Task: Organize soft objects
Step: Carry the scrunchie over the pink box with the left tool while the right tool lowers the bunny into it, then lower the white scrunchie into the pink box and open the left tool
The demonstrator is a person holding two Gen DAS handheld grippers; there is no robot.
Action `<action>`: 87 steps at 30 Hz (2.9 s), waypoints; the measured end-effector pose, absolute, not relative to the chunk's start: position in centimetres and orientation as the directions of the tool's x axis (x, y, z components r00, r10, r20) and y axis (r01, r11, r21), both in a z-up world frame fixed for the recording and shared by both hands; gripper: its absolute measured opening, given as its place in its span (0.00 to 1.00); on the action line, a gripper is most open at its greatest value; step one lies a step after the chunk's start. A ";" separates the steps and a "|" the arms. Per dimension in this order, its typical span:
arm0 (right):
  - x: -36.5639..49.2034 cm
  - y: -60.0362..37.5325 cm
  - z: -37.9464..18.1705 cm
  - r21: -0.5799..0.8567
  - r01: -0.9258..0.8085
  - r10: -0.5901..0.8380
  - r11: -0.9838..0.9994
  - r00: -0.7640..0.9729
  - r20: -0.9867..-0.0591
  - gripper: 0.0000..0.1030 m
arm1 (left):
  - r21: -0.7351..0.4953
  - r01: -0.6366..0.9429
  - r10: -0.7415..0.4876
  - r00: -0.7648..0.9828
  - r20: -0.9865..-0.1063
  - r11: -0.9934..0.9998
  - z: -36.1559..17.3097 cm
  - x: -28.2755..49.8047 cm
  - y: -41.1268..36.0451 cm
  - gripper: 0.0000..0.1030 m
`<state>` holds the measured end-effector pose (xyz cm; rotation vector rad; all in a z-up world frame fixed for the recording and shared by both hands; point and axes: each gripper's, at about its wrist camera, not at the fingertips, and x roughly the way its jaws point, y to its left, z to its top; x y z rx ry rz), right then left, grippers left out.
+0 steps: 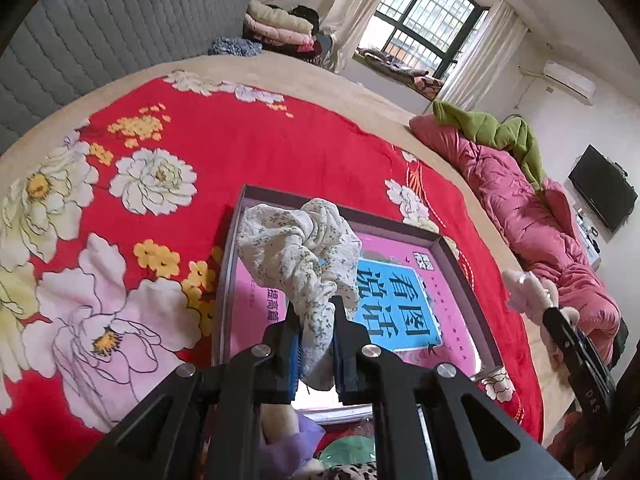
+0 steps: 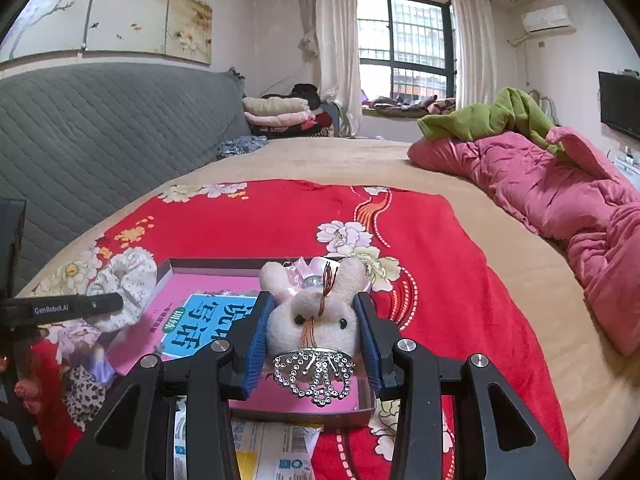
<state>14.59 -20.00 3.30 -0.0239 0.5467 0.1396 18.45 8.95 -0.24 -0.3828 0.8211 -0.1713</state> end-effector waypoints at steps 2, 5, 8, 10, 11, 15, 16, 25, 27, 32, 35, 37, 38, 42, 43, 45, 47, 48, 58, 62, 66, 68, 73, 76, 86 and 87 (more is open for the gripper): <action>15.1 -19.9 3.2 0.014 -0.135 0.123 0.991 0.842 -0.525 0.40 | -0.397 0.005 -0.302 0.659 -0.689 0.918 -0.9 18.7 8.9 0.12; 15.6 -19.7 3.0 0.011 -0.135 0.121 0.991 0.839 -0.530 0.41 | -0.408 0.005 -0.318 0.635 -0.704 0.913 -1.7 19.1 8.9 0.12; 16.1 -19.5 2.9 0.006 -0.135 0.117 0.991 0.838 -0.532 0.41 | -0.410 0.011 -0.328 0.620 -0.713 0.912 -2.3 19.2 8.7 0.12; 16.2 -19.4 2.8 0.003 -0.132 0.113 0.991 0.838 -0.534 0.40 | -0.405 0.016 -0.329 0.614 -0.718 0.914 -2.6 19.2 8.6 0.12; 16.4 -19.4 2.7 0.003 -0.132 0.113 0.991 0.837 -0.535 0.41 | -0.403 0.018 -0.330 0.609 -0.721 0.915 -2.7 19.3 8.5 0.12; 17.0 -19.5 2.3 0.001 -0.129 0.109 0.992 0.834 -0.540 0.41 | -0.386 0.025 -0.324 0.594 -0.736 0.922 -3.2 19.4 8.1 0.12; 17.1 -19.5 2.2 0.001 -0.129 0.109 0.992 0.833 -0.543 0.41 | -0.387 0.027 -0.327 0.592 -0.737 0.922 -3.3 19.4 8.1 0.12; 18.8 -19.6 -0.4 0.001 -0.148 0.117 0.989 0.778 -0.617 0.41 | -0.376 0.033 -0.325 0.579 -0.748 0.926 -3.7 19.5 8.0 0.12; 19.1 -19.6 -1.2 -0.002 -0.151 0.115 0.989 0.764 -0.635 0.41 | -0.374 0.032 -0.323 0.578 -0.750 0.927 -3.8 19.6 8.0 0.13; 19.6 -19.7 -2.6 0.007 -0.161 0.123 0.987 0.727 -0.676 0.41 | -0.374 0.031 -0.323 0.575 -0.752 0.927 -3.9 19.6 8.1 0.13; 20.0 -19.5 -3.4 -0.010 -0.173 0.117 0.985 0.707 -0.697 0.41 | -0.371 0.030 -0.320 0.574 -0.754 0.928 -4.0 19.7 8.0 0.13; 20.2 -19.5 -3.7 -0.012 -0.177 0.116 0.984 0.696 -0.708 0.41 | -0.370 0.030 -0.320 0.574 -0.754 0.928 -4.0 19.7 8.0 0.13; 20.3 -19.4 -4.0 -0.018 -0.174 0.109 0.984 0.691 -0.715 0.41 | -0.370 0.030 -0.319 0.574 -0.755 0.929 -4.0 19.7 8.0 0.13; 20.8 -19.3 -4.6 -0.040 -0.172 0.087 0.984 0.667 -0.740 0.41 | -0.370 0.032 -0.320 0.571 -0.756 0.929 -4.1 19.7 8.0 0.13; 20.9 -19.3 -4.7 -0.042 -0.173 0.085 0.984 0.664 -0.743 0.41 | -0.368 0.031 -0.319 0.571 -0.756 0.929 -4.1 19.6 7.9 0.13; 21.1 -19.4 -5.0 -0.050 -0.171 0.076 0.984 0.654 -0.752 0.41 | -0.367 0.031 -0.318 0.569 -0.758 0.930 -4.2 19.6 7.9 0.13; 21.2 -19.4 -5.0 -0.049 -0.171 0.076 0.984 0.653 -0.754 0.42 | -0.368 0.030 -0.319 0.568 -0.759 0.929 -4.2 19.6 7.9 0.13; 21.2 -19.4 -5.1 -0.051 -0.173 0.075 0.984 0.649 -0.757 0.43 | -0.367 0.028 -0.317 0.567 -0.760 0.930 -4.2 19.6 7.9 0.13; 20.6 -19.4 -4.4 -0.056 -0.192 0.083 0.980 0.648 -0.757 0.51 | -0.371 0.022 -0.318 0.562 -0.764 0.928 -4.3 19.6 8.0 0.13; 19.4 -19.7 -3.2 -0.064 -0.190 0.082 0.980 0.671 -0.737 0.51 | -0.376 0.021 -0.322 0.561 -0.762 0.926 -4.4 19.6 8.0 0.13; 18.5 -20.4 -2.8 -0.081 -0.173 0.056 0.982 0.664 -0.745 0.51 | -0.382 0.020 -0.329 0.552 -0.766 0.924 -4.5 19.6 8.0 0.13; 18.4 -20.6 -3.0 -0.105 -0.167 0.032 0.980 0.661 -0.750 0.51 | -0.383 0.019 -0.329 0.552 -0.766 0.924 -4.5 19.6 8.0 0.13; 18.7 -21.1 -3.5 -0.129 -0.135 -0.007 0.982 0.663 -0.749 0.51 | -0.391 0.010 -0.332 0.549 -0.767 0.920 -4.5 19.7 8.3 0.15; 19.0 -21.6 -3.7 -0.120 -0.105 -0.020 0.987 0.665 -0.746 0.51 | -0.403 -0.002 -0.335 0.553 -0.763 0.915 -4.5 19.7 8.6 0.17; 18.6 -22.3 -2.5 -0.056 -0.077 0.013 0.995 0.689 -0.725 0.55 | -0.412 0.002 -0.339 0.574 -0.746 0.911 -3.8 19.4 9.0 0.38; 18.6 -22.3 -2.4 -0.053 -0.076 0.014 0.996 0.691 -0.723 0.61 | -0.417 0.002 -0.342 0.576 -0.743 0.909 -3.8 19.3 9.0 0.38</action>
